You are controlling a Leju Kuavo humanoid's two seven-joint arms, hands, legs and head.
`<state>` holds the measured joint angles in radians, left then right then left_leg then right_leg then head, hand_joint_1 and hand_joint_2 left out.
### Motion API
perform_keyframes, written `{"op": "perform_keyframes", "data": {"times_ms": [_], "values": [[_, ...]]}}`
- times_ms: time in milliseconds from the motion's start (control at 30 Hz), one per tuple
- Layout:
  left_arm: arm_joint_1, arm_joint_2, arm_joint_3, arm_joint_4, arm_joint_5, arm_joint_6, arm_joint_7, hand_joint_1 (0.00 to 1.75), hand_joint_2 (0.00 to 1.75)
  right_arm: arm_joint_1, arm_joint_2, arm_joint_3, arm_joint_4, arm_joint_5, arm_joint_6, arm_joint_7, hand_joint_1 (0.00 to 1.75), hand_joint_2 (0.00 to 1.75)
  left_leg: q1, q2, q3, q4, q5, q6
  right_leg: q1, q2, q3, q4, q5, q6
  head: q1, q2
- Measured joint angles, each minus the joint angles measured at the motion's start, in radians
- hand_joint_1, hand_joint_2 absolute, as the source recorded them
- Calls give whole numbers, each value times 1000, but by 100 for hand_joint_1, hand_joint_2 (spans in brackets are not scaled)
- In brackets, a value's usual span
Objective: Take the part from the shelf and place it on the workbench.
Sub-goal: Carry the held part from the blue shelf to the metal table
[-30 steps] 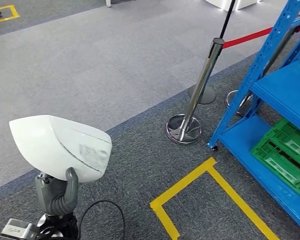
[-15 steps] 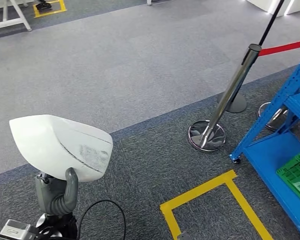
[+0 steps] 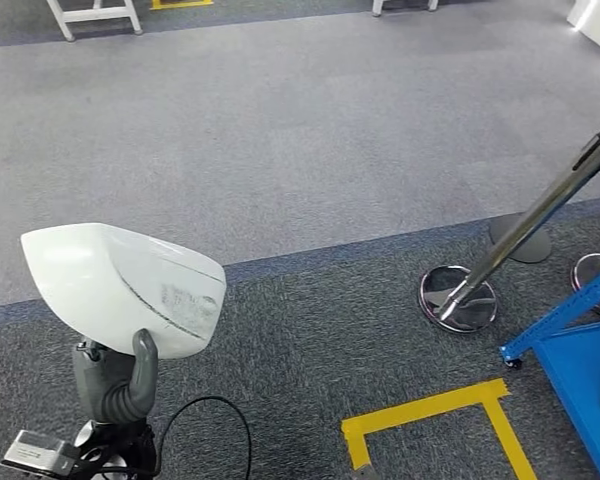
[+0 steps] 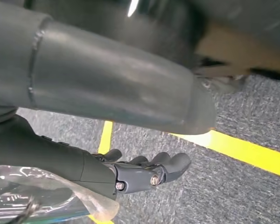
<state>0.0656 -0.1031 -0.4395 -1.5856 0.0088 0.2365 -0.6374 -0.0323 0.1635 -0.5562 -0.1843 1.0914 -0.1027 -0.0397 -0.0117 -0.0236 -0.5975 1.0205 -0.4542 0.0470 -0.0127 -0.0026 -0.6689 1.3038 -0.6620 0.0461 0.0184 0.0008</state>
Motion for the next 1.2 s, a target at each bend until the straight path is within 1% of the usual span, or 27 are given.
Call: {"op": "perform_keyframes", "data": {"times_ms": [33, 67, 133, 200, 267, 300, 367, 433, 467, 500, 533, 567, 600, 667, 700, 733, 767, 800, 867, 933, 967, 1000, 1033, 1067, 1100, 1167, 1200], "values": [[0, 0, 0, 1, 0, 0, 0, 175, 175, 1, 0, 0, 0, 0, 1, 0, 0, 0, 0, -14, 1, 0, 0, 0, 0, 2, -6, -6, 21, -1, 1, 0], [1, 0, 1, 1, 0, 0, 0, 175, 175, 2, 0, 0, 0, 0, 1, 0, 0, 0, 0, -28, 4, 0, 0, -1, 0, 6, 7, -51, 60, -2, 1, 0], [0, 0, 1, 1, 0, 0, 0, 175, 175, 1, -1, 0, 0, 2, 2, -1, 0, 0, 0, -54, 7, 2, -3, -5, -4, 41, 63, -191, 136, -5, 1, 0], [1, -1, 2, 1, 0, 1, 0, 175, 175, -1, -1, 0, 0, 4, 1, -4, 0, 0, 1, -74, 3, 5, -2, -15, -7, 74, 103, -271, 160, -9, 1, 0], [4, 0, 3, 1, 0, 3, 0, 175, 175, -2, -1, 0, 0, 6, 0, -6, 0, 0, 4, -94, -3, 4, 2, -28, -4, 67, 113, -281, 158, -17, 0, 0], [6, 0, 3, 1, -1, 5, 0, 175, 175, -2, -1, 0, 0, 8, -1, -6, 0, 0, 6, -93, -5, 7, 1, -33, -4, 56, 115, -285, 160, -23, 0, 0], [9, 2, 4, 0, -3, 10, 0, 175, 175, -2, -1, 0, 0, 13, -2, -9, 0, 0, 4, -55, -24, 53, -29, -42, -5, 32, 122, -293, 163, -33, -3, 0], [13, 4, 4, -2, -5, 16, 0, 175, 175, 1, -1, 1, 0, 19, 1, -10, 0, 0, 6, -6, -79, 174, -91, -51, -4, 4, 127, -295, 159, -40, -7, 0], [17, 4, 4, -2, -6, 19, 0, 175, 175, 2, -1, 1, 0, 22, 3, -9, 0, 0, 8, 3, -110, 238, -117, -55, -3, -11, 128, -295, 157, -43, -7, 0], [23, 5, 4, -2, -6, 21, 0, 175, 175, 3, -1, 1, 0, 24, 5, -9, 0, 0, 11, 7, -130, 279, -127, -57, -3, -25, 130, -295, 155, -44, -7, 0], [28, 7, 5, -2, -6, 23, 0, 175, 175, 2, -1, 1, 0, 26, 7, -9, 0, 0, 13, 10, -133, 284, -118, -59, -2, -38, 132, -295, 153, -44, -7, 0], [32, 8, 5, -2, -6, 25, 0, 175, 175, 2, -1, 2, 0, 27, 8, -8, 0, 0, 15, 14, -116, 249, -91, -58, -2, -50, 135, -295, 150, -43, -7, 0], [35, 9, 6, -3, -6, 26, 0, 175, 175, 1, -1, 3, 0, 28, 9, -8, 0, 0, 15, 26, -82, 183, -53, -56, -2, -62, 140, -295, 146, -41, -7, 0], [35, 11, 6, -4, -7, 27, 1, 175, 175, 1, -1, 5, 0, 28, 12, -7, 0, 0, 7, 67, -18, 57, -8, -48, 3, -84, 148, -294, 138, -34, -7, 0], [35, 11, 6, -6, -7, 27, 1, 175, 175, 0, -1, 7, 0, 28, 12, -6, 0, 0, 3, 83, -3, 23, -2, -43, 5, -94, 151, -293, 134, -29, -5, 0], [36, 11, 7, -6, -7, 27, 1, 175, 175, -1, 0, 8, 0, 28, 13, -6, 0, 0, -2, 87, 0, 13, -7, -38, 8, -103, 152, -294, 131, -24, -4, 0], [37, 12, 7, -7, -8, 28, 1, 175, 175, -4, 0, 8, 0, 27, 13, -7, 0, 0, -3, 77, -1, 9, -7, -32, 8, -114, 155, -296, 129, -19, -2, 0], [39, 12, 8, -9, -8, 29, 1, 175, 175, -7, 0, 9, 0, 27, 13, -8, 0, 0, -1, 67, 0, 5, -5, -26, 7, -112, 157, -296, 126, -13, -1, 0], [38, 13, 10, -14, -11, 29, 0, 175, 175, -10, 0, 10, 0, 26, 14, -10, 0, 0, 5, 46, 6, -4, -1, -14, 3, -68, 144, -260, 98, -4, 3, 0], [37, 12, 11, -18, -14, 29, 0, 175, 175, -8, 0, 10, 0, 25, 15, -12, 0, 0, 7, 25, 8, -7, 0, -5, 0, -13, 85, -145, 42, -1, 10, 0], [38, 12, 11, -19, -15, 29, 0, 175, 175, -6, 0, 11, 0, 25, 16, -13, 0, 0, 7, 13, 8, -7, -1, -3, 0, -4, 47, -76, 18, 0, 11, 0], [39, 12, 11, -19, -15, 29, 0, 175, 175, -3, 0, 11, 0, 24, 17, -12, 0, 0, 6, 0, 9, -6, -1, -2, 0, -1, 17, -28, 8, 1, 11, 0], [39, 13, 12, -19, -15, 29, 0, 175, 175, -1, 0, 11, 0, 24, 17, -11, 0, 0, 6, -14, 10, -6, -1, -2, 0, 0, 1, -14, 19, 1, 11, 0], [40, 13, 12, -19, -15, 30, 0, 175, 175, 0, 0, 11, 0, 25, 16, -8, 0, 0, 6, -28, 11, -5, -2, -3, 0, 2, 5, -39, 50, 0, 11, 0], [40, 13, 13, -19, -15, 31, 0, 175, 175, 0, 0, 11, 0, 25, 16, -5, 0, 0, 6, -42, 13, -4, -3, -4, -1, 10, 25, -97, 92, -1, 11, 0], [40, 13, 15, -19, -12, 33, 0, 175, 175, 0, 0, 11, 0, 23, 15, 0, 0, 0, 7, -67, 11, 2, -6, -10, -8, 60, 78, -223, 150, -3, 10, 0], [40, 12, 16, -19, -10, 34, 0, 175, 175, 0, 0, 10, 0, 16, 14, 0, 0, 0, 8, -78, 7, 5, -6, -16, -10, 83, 96, -262, 161, -4, 10, 0]]}}
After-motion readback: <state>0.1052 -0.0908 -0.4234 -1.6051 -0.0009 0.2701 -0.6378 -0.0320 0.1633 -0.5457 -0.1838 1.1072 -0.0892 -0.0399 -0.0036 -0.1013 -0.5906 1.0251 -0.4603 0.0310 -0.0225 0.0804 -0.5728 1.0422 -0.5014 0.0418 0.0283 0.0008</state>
